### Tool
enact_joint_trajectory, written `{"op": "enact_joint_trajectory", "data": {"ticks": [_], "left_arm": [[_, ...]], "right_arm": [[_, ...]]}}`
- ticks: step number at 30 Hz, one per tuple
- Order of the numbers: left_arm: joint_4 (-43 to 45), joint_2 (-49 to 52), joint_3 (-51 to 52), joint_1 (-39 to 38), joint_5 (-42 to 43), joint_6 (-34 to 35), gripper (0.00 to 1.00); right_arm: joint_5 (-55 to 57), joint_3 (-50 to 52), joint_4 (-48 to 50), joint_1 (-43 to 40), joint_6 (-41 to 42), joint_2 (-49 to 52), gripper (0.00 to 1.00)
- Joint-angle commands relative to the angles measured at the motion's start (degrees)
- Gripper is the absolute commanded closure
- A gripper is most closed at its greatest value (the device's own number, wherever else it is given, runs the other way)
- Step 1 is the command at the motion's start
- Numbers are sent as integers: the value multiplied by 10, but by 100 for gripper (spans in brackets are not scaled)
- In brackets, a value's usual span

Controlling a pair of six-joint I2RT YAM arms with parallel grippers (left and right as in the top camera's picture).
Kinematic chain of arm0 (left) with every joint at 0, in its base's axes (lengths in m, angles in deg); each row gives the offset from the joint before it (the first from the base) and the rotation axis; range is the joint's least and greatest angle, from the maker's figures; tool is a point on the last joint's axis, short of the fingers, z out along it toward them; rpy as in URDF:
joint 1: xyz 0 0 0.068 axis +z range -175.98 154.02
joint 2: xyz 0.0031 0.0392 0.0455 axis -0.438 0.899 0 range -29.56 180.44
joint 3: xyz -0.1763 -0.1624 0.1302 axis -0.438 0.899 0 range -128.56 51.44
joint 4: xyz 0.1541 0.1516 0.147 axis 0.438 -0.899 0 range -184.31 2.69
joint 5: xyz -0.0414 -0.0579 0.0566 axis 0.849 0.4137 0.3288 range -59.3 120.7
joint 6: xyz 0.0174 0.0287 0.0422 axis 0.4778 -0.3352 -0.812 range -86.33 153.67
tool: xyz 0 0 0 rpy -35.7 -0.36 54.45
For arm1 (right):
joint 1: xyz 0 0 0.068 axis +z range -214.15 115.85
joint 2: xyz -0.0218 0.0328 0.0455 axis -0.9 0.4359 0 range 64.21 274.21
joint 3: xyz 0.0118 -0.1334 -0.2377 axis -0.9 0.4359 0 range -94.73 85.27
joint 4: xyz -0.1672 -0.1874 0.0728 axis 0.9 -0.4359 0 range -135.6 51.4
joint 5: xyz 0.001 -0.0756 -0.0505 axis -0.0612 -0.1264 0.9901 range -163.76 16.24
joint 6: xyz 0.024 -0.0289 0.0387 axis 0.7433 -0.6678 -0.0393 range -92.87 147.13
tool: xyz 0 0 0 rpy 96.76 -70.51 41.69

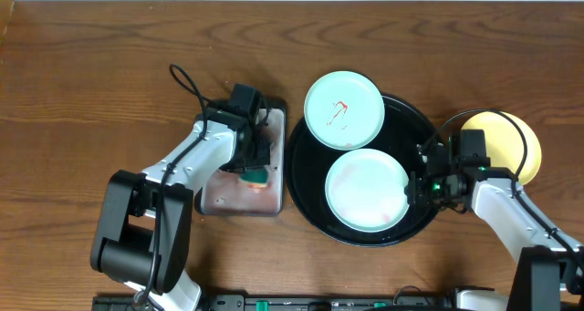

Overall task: Clean dirty plates on tray and stack at the side
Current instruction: 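Lift the green plate with the right gripper toward the yellow plate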

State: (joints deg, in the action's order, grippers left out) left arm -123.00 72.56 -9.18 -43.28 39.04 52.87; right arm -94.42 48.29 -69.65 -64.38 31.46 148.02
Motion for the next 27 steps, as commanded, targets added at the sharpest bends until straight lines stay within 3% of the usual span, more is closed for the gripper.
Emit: {"op": "enact_joint_trajectory", "data": {"ticks": [1, 5, 6, 7, 16, 20, 21, 25, 27], "left_arm": [[-7, 8, 5, 2, -4, -3, 93], [-7, 8, 5, 2, -4, -3, 92], [-7, 8, 5, 2, -4, -3, 81], [-7, 8, 5, 2, -4, -3, 44], [-44, 8, 5, 2, -4, -3, 34], [-51, 8, 5, 2, -4, -3, 34], [-52, 8, 5, 2, -4, -3, 38], [-56, 8, 5, 2, -4, -3, 77], [-56, 8, 5, 2, -4, -3, 89]], "right_arm": [[19, -44, -19, 3, -19, -39, 99], [67, -72, -31, 3, -19, -83, 99], [78, -78, -32, 3, -19, -95, 99], [127, -90, -32, 9, -19, -133, 99], [372, -93, -23, 106, -19, -216, 99], [444, -93, 1, 161, -54, -239, 99], [471, -93, 7, 178, -63, -243, 99], [546, -93, 18, 234, -92, -246, 99], [574, -93, 22, 259, -101, -246, 99]]}}
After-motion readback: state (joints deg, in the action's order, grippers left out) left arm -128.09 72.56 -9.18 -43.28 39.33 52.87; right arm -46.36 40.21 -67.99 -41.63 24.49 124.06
